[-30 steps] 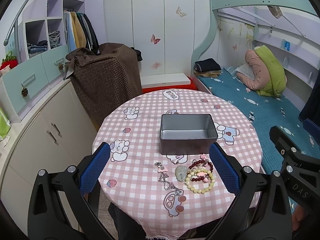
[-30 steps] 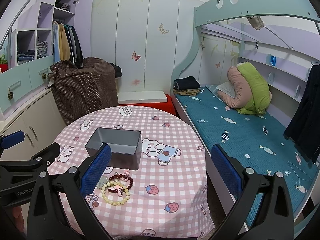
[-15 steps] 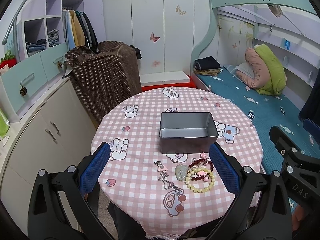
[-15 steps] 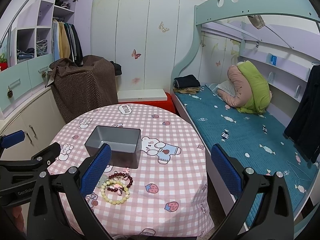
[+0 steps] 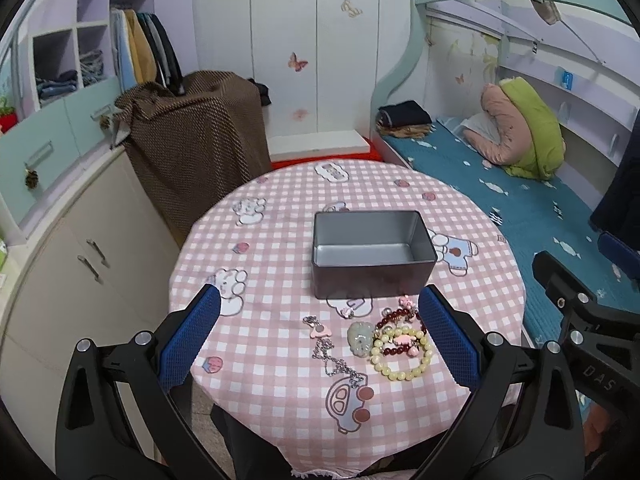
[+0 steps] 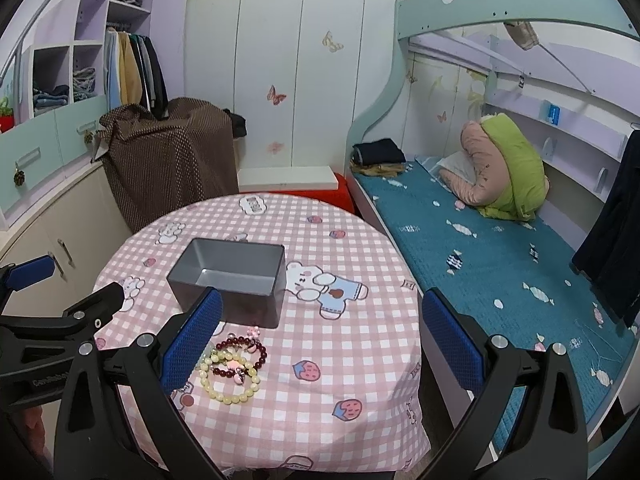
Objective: Organize jewelry
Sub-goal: 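Grasp the pale yellow bead bracelet with the right gripper and lift it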
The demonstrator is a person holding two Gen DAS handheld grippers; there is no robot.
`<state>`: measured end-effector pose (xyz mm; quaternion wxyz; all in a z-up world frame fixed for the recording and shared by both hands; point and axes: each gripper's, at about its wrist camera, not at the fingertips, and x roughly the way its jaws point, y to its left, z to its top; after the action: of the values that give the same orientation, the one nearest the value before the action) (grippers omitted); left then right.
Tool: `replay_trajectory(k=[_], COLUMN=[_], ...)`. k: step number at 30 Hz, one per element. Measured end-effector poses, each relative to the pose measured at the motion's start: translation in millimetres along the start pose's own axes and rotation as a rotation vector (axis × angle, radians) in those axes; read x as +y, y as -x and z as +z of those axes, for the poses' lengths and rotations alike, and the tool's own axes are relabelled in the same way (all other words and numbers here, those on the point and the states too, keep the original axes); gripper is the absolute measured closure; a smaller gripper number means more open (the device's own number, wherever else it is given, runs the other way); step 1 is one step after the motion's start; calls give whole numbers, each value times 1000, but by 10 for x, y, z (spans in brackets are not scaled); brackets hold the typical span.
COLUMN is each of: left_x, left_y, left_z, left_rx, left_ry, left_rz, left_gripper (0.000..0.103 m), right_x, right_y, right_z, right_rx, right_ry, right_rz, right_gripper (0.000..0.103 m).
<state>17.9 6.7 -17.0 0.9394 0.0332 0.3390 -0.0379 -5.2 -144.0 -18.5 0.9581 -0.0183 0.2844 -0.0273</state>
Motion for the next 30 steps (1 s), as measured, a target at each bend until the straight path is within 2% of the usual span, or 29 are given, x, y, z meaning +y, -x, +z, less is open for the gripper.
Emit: replay_trajectory(k=[7,15,20,25,30], left_x=[97,201,231,256,253], left_y=[-267,-707,-937,-1086,-1139], left_z=[-51,-211,-300,-362,-332], left_rx=[68,178,220,244,235], left_ry=[2,-6,-11,-12,-23], left_rz=[-14,-41,-57,-78,-100], left_gripper=[5,5,5,5,5], right_x=[18,68,138,231,314], right_y=[-310,-880,-1093,-1212,-1297], right_z=[-96,-442,-583,-657,-712], right_rx=[93,298,362,400,439], right_ry=[10,39,70,94,128], right_rz=[1,18,29,77,98], right_gripper=[6,7,7,7,21])
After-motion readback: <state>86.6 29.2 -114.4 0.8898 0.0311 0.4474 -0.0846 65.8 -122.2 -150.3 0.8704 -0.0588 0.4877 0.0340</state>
